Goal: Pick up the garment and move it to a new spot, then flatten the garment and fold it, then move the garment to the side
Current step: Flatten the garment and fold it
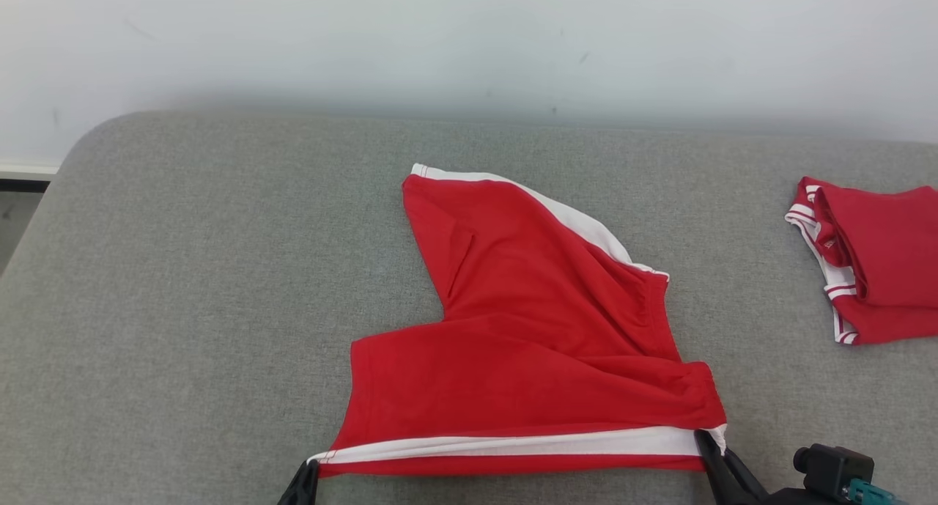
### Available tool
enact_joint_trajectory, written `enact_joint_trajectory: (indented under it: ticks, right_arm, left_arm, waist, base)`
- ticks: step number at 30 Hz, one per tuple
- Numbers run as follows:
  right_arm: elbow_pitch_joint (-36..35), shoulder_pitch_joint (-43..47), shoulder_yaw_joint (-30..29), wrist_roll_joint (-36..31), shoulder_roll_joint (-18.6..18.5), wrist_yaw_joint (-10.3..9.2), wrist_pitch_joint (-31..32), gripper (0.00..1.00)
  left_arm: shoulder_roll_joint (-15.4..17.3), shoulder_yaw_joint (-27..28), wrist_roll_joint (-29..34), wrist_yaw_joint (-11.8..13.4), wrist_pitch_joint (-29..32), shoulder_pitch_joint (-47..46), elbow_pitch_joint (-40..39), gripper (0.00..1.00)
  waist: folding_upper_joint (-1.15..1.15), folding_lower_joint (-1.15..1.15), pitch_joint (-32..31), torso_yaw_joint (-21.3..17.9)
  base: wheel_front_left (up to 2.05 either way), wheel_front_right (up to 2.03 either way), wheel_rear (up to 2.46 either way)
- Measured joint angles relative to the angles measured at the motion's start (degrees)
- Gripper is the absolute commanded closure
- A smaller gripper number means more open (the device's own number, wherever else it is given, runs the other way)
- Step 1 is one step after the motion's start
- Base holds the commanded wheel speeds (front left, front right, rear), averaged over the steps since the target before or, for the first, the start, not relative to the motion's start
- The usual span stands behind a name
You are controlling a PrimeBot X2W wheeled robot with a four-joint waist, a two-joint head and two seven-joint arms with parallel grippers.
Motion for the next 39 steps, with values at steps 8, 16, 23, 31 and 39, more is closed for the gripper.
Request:
enact_joint_trajectory:
  ticks: [8,16,23,31,39]
  right_arm:
    - [-3.9,2.0,-3.6,-3.1,2.2,0.00,3.8,1.00]
    - [-7.7,-0.3,-4.5,-4.3,2.3,-0.01,6.4,1.00]
    - [-9.7,-14.3,-3.8,-4.2,-0.2,-0.02,10.7,1.00]
    - [-1.7,-39.6,-1.9,-3.5,-1.6,-0.04,14.7,1.00]
    - [14.8,-66.9,-0.4,-5.4,0.8,-0.07,16.3,1.00]
  left_arm:
    - [-2.8,2.9,2.6,-2.7,0.0,0.6,2.6,1.00]
    - [-2.2,4.7,5.5,-6.0,0.0,-4.2,2.6,1.00]
    - [3.3,5.1,8.2,-9.5,4.5,-20.7,-0.5,1.00]
    - [7.6,6.3,4.7,-12.2,12.9,-44.0,0.4,1.00]
    - [10.8,-0.9,-1.1,-12.6,16.0,-68.2,10.3,1.00]
  waist:
    - [0.00,0.01,-1.4,-0.3]
    - [0.01,0.01,-1.2,-0.6]
    - [0.01,0.02,1.3,-1.5]
    - [0.01,0.03,6.2,-3.1]
    - [0.02,0.04,13.1,-4.5]
  base:
    - [0.00,0.00,0.00]
    - [0.00,0.00,0.00]
    - [0.00,0.00,0.00]
    - [0.00,0.00,0.00]
    - [0.00,0.00,0.00]
